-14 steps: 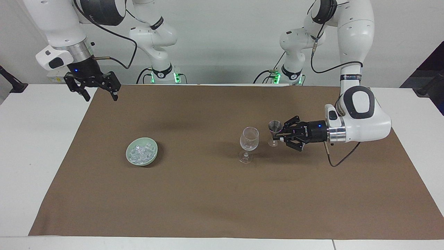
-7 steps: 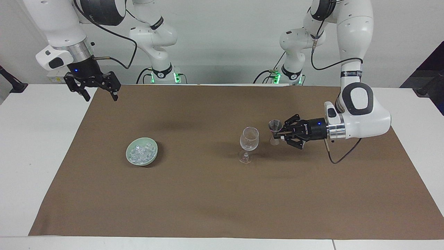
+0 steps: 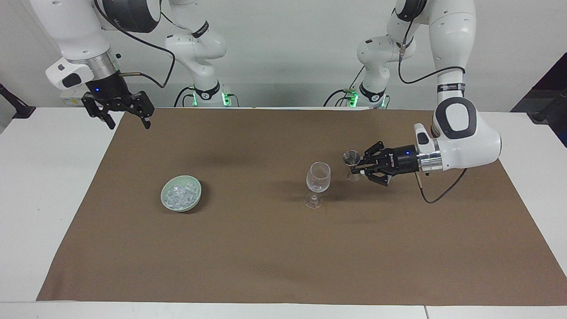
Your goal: Pour wine and add ice with both arms
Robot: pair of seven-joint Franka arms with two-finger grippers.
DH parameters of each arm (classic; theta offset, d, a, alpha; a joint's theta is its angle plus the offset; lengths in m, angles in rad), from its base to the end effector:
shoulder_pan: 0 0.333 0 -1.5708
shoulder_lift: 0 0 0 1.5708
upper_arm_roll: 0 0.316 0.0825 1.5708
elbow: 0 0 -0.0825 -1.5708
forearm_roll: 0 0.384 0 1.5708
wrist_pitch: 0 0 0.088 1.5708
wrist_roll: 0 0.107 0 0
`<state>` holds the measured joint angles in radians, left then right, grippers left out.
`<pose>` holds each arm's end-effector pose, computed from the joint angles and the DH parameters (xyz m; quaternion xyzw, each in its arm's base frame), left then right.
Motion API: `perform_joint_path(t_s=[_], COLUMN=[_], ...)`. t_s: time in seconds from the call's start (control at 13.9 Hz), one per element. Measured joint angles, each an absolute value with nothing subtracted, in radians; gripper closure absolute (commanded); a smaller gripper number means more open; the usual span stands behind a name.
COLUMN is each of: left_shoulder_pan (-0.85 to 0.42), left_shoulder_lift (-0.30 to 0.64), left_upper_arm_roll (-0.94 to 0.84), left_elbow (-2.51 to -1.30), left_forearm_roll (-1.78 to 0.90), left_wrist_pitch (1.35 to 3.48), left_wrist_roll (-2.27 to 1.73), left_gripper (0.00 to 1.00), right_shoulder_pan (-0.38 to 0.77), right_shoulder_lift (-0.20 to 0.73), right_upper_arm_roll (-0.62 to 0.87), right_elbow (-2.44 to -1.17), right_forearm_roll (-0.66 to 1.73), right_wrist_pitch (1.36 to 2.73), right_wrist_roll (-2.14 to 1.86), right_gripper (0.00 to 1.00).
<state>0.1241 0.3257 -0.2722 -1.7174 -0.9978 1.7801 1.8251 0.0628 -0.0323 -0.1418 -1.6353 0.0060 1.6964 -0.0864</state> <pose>0.6186 -0.1490 0.4268 0.6008 -0.6216 0.2882 0.4119 0.5546 -0.0446 0.6231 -0.9989 -0.0034 -0.0468 0.0014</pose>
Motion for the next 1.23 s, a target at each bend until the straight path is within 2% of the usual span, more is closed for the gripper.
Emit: perform_joint_path(t_s=[1.23], left_shoulder_pan=[0.044], left_shoulder_lift=[0.276], left_upper_arm_roll=[-0.270], left_elbow=[-1.707], left_forearm_roll=[-0.820], left_wrist_pitch=[1.841], left_wrist_roll=[1.591], left_gripper=[1.00], right_shoulder_pan=[0.063], right_shoulder_lift=[-0.032], right_upper_arm_roll=[-0.142], right_elbow=[-1.635], right_forearm_roll=[0.006], right_wrist_pitch=[1.696], right_wrist_roll=[-0.086], right_gripper=[0.00])
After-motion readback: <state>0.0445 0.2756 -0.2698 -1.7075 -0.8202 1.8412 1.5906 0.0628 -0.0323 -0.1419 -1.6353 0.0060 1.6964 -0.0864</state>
